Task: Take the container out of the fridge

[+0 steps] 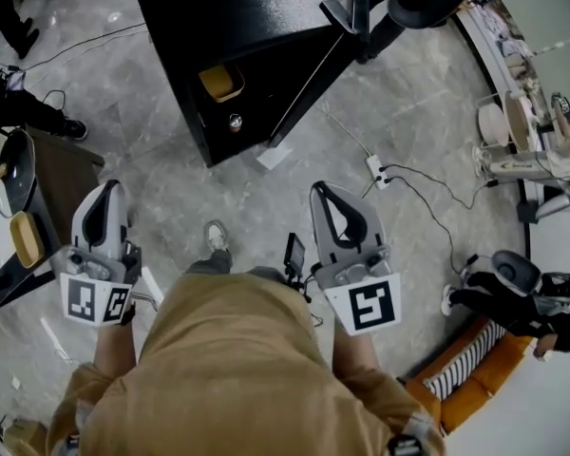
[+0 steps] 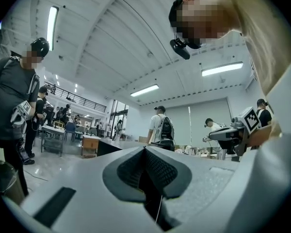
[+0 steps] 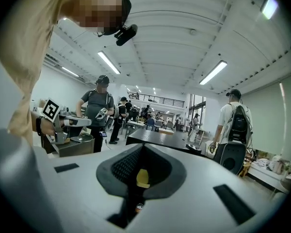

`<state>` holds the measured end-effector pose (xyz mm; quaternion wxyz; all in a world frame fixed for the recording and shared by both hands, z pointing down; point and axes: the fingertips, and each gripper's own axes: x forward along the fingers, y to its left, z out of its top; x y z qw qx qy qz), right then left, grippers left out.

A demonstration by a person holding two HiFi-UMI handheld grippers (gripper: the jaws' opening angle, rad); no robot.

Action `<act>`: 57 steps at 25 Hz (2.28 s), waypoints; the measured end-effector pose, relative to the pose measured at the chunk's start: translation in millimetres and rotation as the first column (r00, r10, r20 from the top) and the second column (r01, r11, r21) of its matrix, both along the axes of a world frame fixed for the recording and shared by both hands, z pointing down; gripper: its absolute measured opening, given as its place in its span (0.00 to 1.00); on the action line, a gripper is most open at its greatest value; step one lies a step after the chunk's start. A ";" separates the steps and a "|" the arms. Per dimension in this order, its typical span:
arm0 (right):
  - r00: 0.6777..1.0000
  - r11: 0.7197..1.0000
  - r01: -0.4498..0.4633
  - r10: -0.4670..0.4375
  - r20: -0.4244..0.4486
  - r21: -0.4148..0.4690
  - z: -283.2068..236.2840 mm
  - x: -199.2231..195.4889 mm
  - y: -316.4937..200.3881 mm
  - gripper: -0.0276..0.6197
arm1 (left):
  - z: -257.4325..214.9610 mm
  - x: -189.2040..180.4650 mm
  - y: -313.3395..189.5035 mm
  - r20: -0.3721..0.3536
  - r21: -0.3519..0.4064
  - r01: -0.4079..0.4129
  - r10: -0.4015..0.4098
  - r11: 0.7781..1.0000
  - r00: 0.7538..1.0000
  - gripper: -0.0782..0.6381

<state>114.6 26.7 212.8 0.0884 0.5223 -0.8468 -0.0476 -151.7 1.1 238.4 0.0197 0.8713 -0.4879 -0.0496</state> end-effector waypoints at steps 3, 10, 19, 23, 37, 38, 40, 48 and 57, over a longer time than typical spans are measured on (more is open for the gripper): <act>1.000 1.000 -0.012 0.012 -0.004 -0.002 0.6 -6.4 -11.5 0.05 | 3.9 -7.3 -15.2 -0.010 -0.004 -0.006 0.006 1.000 1.000 0.11; 0.999 0.999 -0.042 0.042 -0.034 -0.012 -1.9 -3.7 -26.9 0.05 | 8.0 -4.6 -38.2 -0.025 -0.012 -0.035 0.035 0.999 0.999 0.11; 0.999 0.999 -0.029 0.028 -0.034 -0.031 4.6 -2.4 -31.7 0.05 | 5.3 -7.6 -35.5 -0.024 -0.005 -0.011 0.010 1.000 1.000 0.11; 0.999 1.000 0.011 -0.011 -0.035 -0.020 0.8 -0.3 -49.1 0.05 | 6.2 -5.9 -38.0 -0.018 -0.011 0.028 -0.028 1.000 0.999 0.11; 0.981 0.987 0.160 -0.160 -0.105 -0.016 6.5 37.8 -115.1 0.05 | -9.7 43.9 -66.2 0.011 0.017 0.114 -0.114 0.993 0.993 0.11; 0.981 0.986 0.166 -0.167 -0.103 -0.018 7.6 40.0 -119.4 0.05 | -8.5 45.2 -67.7 0.013 0.014 0.124 -0.124 0.992 0.992 0.11; 0.978 0.983 0.180 -0.182 -0.100 -0.024 10.3 43.8 -127.6 0.05 | -6.4 48.4 -70.2 0.015 0.004 0.142 -0.142 0.990 0.990 0.11; 0.951 0.962 0.263 -0.271 -0.146 -0.074 32.8 38.9 -161.1 0.05 | 1.3 53.6 -85.9 0.042 -0.024 0.185 -0.184 0.982 0.982 0.11; 0.875 0.920 0.367 -0.391 -0.285 -0.135 54.9 12.1 -179.8 0.05 | 10.7 55.0 -88.6 0.052 -0.044 0.191 -0.188 0.981 0.981 0.11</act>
